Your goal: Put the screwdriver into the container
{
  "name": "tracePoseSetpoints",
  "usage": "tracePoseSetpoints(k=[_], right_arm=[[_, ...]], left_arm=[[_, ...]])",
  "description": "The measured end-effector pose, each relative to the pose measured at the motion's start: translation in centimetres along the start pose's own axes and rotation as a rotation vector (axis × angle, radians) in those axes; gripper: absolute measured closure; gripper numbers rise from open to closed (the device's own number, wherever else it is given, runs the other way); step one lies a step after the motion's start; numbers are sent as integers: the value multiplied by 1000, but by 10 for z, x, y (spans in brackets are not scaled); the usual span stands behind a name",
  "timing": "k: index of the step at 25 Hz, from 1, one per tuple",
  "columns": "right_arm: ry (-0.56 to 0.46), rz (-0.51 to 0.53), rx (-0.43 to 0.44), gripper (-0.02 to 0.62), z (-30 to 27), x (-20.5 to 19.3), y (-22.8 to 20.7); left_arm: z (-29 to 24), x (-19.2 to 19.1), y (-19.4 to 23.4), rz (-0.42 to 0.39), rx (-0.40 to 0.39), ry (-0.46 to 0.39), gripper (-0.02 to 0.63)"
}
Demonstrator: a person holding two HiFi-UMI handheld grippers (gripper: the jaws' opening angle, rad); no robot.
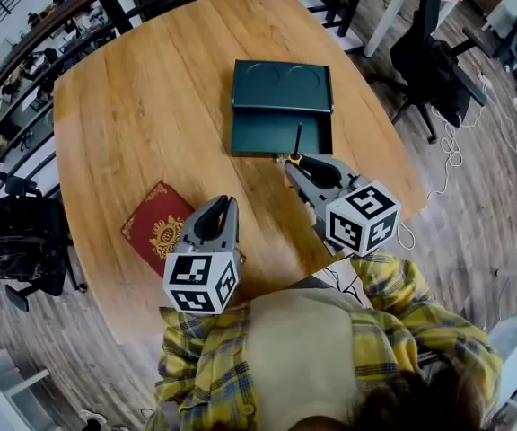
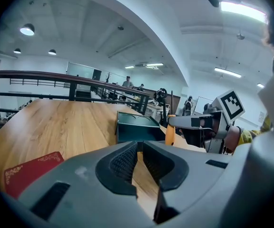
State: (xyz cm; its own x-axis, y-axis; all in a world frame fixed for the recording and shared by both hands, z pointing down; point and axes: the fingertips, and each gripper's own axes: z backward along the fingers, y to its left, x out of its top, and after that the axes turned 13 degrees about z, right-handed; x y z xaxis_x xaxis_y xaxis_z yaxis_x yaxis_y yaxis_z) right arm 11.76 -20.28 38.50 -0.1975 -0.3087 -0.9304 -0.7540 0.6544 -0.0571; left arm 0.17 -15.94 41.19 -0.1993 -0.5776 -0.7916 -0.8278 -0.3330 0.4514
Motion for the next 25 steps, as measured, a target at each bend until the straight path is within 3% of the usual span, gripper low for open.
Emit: tracePoseSetpoints(k=[25], right_arm=[[96, 239, 47, 471, -47, -2, -58]], left_arm=[[-31, 21, 8, 6, 83, -56, 565]])
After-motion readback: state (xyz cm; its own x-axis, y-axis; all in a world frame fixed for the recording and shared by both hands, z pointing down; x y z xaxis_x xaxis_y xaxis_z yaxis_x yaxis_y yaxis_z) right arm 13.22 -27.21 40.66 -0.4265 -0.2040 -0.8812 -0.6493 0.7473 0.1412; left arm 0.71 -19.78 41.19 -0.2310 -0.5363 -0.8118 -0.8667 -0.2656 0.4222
